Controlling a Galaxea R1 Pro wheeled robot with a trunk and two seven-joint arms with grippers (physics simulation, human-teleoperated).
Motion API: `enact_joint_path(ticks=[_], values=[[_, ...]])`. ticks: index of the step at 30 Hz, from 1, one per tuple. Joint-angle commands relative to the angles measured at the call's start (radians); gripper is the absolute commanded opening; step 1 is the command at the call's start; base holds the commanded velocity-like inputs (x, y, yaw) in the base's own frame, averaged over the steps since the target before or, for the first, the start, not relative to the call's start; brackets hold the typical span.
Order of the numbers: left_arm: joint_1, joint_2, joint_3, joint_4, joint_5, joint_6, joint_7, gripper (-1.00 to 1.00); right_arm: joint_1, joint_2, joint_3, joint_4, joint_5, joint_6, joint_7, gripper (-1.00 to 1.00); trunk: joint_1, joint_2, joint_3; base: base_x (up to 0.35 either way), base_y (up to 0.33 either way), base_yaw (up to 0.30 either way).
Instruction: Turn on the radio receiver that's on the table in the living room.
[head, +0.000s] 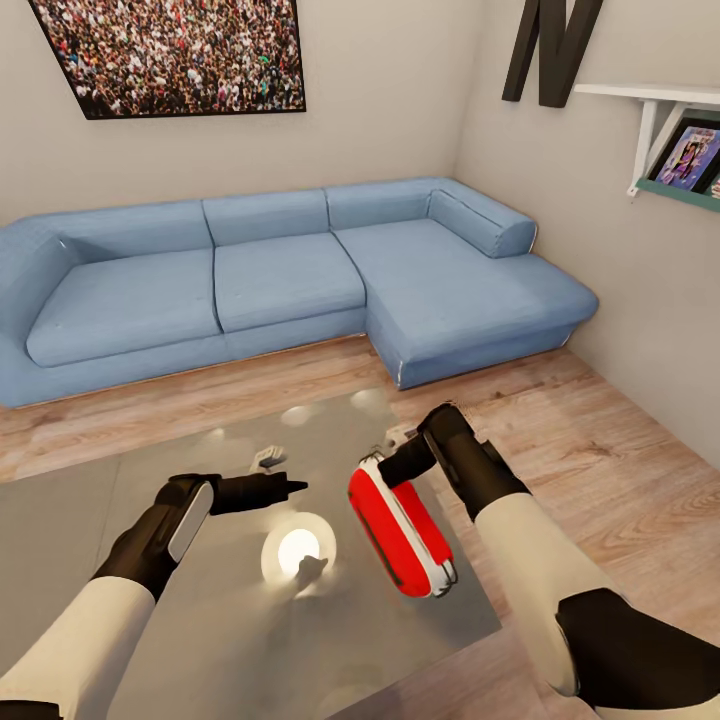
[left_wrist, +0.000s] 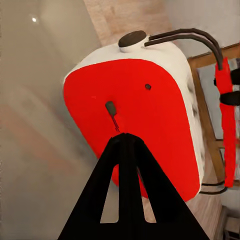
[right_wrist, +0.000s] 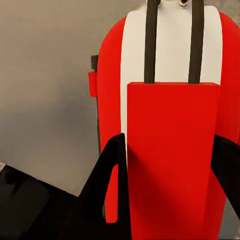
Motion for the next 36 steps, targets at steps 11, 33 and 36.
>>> enact_joint_path(ticks=[11,33,36], values=[[0.000,0.002,0.000,0.000,0.000,0.000,-0.001,-1.00,0.000,0.017,-0.065,0.089,-0.006,0.000,-0.096,-1.00,0.000,0.000,0.000,0.000,0.000,0.000],[0.000,-0.001,0.000,0.002,0.001,-0.002,-0.002,-1.00,0.000,0.019,-0.106,0.178,-0.018,0.000,-0.220,-1.00,0.000,0.000,0.000,0.000,0.000,0.000],[0.000,-0.002,0.000,0.002,0.002,-0.002,-0.002,-1.00,0.000,0.019,-0.108,0.189,-0.032,0.000,-0.233,-1.00,0.000,0.000,0.000,0.000,0.000,0.000]])
